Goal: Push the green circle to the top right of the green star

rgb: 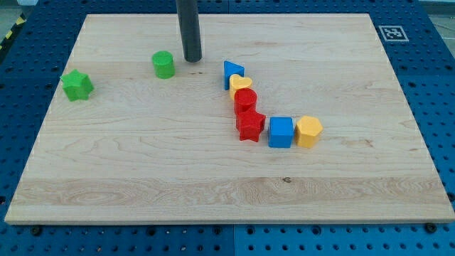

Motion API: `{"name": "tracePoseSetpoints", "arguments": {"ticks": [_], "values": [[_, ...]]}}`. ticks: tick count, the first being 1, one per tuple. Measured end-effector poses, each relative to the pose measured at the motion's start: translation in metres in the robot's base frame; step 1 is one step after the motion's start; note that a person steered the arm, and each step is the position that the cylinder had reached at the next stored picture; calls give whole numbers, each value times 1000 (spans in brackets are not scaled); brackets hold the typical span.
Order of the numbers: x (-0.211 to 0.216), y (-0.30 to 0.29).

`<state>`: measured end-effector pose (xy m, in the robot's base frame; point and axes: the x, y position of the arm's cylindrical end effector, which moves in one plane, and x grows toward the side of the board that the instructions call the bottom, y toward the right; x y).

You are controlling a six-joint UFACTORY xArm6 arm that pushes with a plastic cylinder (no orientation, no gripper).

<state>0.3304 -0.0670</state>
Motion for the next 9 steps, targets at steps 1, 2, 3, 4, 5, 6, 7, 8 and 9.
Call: {"name": "tracePoseSetpoints", "arguments": {"ticks": [1, 2, 3, 4, 5, 6, 7, 8, 9], "values": [[11, 0], [11, 0], [11, 0], [11, -8], [11, -14], [11, -25], [11, -37], [11, -52], [11, -61]]}}
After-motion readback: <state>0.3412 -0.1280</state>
